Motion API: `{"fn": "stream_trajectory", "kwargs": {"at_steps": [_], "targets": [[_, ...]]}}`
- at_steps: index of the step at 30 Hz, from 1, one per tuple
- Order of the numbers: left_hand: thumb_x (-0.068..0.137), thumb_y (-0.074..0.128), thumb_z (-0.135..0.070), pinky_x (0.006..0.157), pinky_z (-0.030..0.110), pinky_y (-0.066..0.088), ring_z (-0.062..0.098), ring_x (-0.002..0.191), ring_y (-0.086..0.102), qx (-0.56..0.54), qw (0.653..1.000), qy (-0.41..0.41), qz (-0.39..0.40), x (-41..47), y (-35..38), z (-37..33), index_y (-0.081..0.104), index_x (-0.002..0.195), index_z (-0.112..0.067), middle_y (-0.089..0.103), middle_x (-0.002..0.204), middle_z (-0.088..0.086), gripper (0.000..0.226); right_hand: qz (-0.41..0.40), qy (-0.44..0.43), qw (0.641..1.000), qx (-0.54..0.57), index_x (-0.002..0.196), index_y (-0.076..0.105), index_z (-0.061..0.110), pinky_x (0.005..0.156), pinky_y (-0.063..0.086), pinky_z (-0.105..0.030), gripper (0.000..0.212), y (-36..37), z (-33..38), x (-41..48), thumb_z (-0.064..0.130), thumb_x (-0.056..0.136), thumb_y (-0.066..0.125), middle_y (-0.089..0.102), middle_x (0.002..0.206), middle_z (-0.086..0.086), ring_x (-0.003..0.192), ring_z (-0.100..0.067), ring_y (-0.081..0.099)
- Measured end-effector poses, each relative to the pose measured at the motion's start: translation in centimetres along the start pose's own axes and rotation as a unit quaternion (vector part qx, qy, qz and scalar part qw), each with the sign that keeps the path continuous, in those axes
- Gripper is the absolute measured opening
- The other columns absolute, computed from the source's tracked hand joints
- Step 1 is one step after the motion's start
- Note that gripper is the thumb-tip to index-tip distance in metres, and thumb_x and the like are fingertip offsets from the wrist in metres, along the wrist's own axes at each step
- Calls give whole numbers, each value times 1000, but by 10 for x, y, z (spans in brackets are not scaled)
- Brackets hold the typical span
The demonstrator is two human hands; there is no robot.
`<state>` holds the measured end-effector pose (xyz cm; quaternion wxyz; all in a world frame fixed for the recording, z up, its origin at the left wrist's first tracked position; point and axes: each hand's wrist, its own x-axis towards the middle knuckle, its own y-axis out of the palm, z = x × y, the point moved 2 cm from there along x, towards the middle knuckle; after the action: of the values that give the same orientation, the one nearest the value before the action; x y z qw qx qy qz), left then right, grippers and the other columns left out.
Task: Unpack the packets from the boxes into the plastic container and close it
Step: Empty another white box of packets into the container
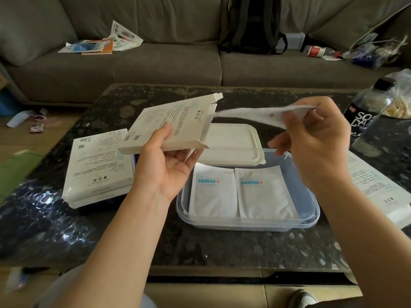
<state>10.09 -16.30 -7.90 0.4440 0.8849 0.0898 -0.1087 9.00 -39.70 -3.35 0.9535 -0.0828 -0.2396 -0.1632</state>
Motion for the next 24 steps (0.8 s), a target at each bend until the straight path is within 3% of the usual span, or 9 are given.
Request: {"fn": "stream_trajectory", "kwargs": {"at_steps": [4,7,9,15,20,24], "targets": [[97,69,-24,73,42,64,26,103,78,3,999,34,-6,0,0,-6,62,133,-18,79,107,10,37,-14,53,998,37,92,58,17,38,48,-31,11,-6,-2,3,11,101,58,74,82,-5,43,-21,59],[98,68,-25,75,43,64,25,102,77,11,999,47,-4,-2,0,-8,61,132,-21,78,107,9,35,16,78,996,-27,93,63,18,40,48,-28,11,-6,-7,2,16,102,57,74,88,-3,43,-16,59],[98,68,-25,74,42,64,26,106,76,11,999,48,-6,-2,0,-9,60,134,-21,77,113,10,38,47,97,991,-84,94,65,18,42,48,-25,11,-4,-12,2,17,102,58,73,91,-5,43,-11,58],[97,69,-24,76,44,64,26,105,77,11,999,45,-6,-4,0,-9,60,130,-23,78,110,10,34,201,164,949,-180,91,69,18,43,49,-27,14,11,-26,0,17,101,59,71,72,-1,42,-11,57],[97,69,-25,75,45,64,27,102,78,14,999,41,1,-4,-1,-9,57,135,-24,76,113,11,40,285,190,904,-257,108,66,24,52,61,-32,10,34,-39,-8,21,100,59,71,94,2,55,-17,70],[96,70,-25,74,45,64,28,105,77,15,999,40,0,-3,-2,-10,55,139,-24,75,119,13,46,329,179,877,-300,138,52,39,64,62,-27,50,40,-47,-12,21,94,70,60,122,6,77,-18,72]]}}
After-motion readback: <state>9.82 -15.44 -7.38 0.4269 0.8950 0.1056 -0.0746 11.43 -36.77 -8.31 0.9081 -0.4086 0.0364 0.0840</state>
